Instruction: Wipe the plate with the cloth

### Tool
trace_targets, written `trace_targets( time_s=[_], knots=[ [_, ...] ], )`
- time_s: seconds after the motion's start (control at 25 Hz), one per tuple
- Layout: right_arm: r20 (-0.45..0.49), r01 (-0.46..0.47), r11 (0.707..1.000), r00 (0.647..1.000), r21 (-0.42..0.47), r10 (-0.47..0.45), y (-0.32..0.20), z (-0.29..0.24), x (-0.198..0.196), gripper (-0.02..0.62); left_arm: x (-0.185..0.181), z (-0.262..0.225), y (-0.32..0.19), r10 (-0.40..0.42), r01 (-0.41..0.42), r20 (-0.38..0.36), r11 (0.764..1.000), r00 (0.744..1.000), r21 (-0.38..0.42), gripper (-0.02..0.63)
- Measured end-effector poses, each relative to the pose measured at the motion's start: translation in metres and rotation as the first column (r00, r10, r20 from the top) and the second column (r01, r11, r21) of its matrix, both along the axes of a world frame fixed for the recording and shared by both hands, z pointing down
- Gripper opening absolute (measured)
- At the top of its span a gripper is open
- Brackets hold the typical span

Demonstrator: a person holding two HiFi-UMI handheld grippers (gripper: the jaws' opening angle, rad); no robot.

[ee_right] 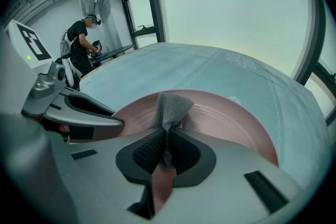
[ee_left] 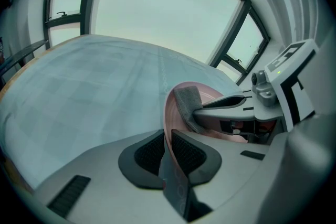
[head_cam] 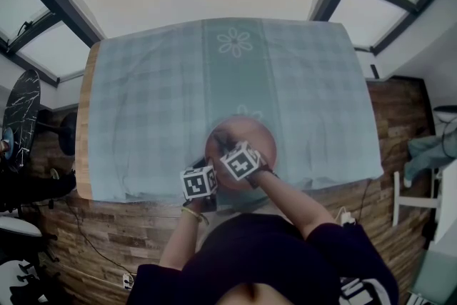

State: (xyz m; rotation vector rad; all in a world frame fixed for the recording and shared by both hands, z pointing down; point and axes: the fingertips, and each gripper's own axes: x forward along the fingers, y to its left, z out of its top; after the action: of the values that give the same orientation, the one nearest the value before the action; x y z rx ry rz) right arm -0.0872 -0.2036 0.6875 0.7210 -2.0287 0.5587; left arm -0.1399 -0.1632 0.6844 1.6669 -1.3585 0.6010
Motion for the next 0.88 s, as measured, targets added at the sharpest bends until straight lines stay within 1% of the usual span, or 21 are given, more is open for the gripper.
trace_targets(
  time_s=[0.24,0.36,0.52,0.88],
  knots=[
    [0.014,0.012,1.000,1.000,-0.006,-0.012,0.014,0.000,-0.004,0.032,-0.001,0.002,0.002,-0.006,0.006,0.006,1.000,1.000,0.000,0.055],
    [0.022,0.034,0.999,0.999,0.015,-0.034,0.016,-0.005,-0.007,0.032,-0.003,0.003,0.003,-0.006,0.007,0.019,1.000,1.000,-0.005,0.055],
    [0.050,0.020,1.000,0.999,-0.016,-0.019,0.026,-0.004,-0.010,0.032,-0.001,0.002,0.002,-0.004,0.004,0.006,1.000,1.000,0.005,0.055],
    [0.087,0.032,0.999,0.996,-0.034,-0.029,0.041,-0.005,-0.016,0.032,-0.001,0.003,0.002,-0.001,0.001,0.012,1.000,1.000,0.012,0.055]
  ],
)
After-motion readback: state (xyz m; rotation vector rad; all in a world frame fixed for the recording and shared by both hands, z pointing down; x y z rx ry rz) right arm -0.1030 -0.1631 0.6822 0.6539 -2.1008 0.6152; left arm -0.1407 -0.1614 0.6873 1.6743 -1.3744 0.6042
